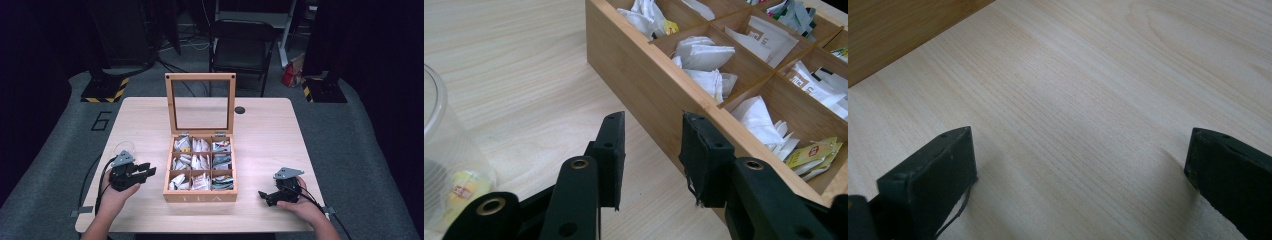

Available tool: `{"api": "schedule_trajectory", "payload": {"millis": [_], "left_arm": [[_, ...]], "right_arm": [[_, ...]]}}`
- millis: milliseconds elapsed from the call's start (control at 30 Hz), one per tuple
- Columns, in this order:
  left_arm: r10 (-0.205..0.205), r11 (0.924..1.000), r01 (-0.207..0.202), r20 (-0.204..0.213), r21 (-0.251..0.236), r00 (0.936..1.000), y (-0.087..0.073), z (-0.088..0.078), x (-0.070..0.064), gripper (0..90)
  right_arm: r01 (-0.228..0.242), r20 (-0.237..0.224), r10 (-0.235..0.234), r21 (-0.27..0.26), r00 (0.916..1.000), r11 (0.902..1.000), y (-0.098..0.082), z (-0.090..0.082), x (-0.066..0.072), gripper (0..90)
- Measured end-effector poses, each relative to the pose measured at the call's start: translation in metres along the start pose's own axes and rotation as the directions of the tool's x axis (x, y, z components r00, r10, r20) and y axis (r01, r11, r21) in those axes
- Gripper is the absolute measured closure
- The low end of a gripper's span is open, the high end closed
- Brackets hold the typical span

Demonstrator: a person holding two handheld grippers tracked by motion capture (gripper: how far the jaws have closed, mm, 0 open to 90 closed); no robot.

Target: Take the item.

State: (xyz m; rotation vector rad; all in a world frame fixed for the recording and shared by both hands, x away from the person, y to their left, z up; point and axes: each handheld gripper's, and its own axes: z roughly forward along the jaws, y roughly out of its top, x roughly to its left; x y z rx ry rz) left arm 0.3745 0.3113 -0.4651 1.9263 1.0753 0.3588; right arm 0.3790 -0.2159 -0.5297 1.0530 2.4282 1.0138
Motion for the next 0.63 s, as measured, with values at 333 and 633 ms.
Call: {"api": "schedule_trajectory", "payload": {"millis": [333,633], "left_arm": [[0.001,0.9994,-0.002,0.024,0.034,0.9997,-0.013,0.013,-0.002,58.5],[0.021,0.9980,-0.022,0.023,0.060,0.9995,-0.017,0.017,-0.002,57.3]], "right_arm": [[-0.002,0.000,0.002,0.001,1.0000,1.0000,0.000,0.000,0.000,0.0],[-0.007,0.006,0.007,-0.004,1.0000,1.0000,0.000,0.000,0.001,0.0]]}}
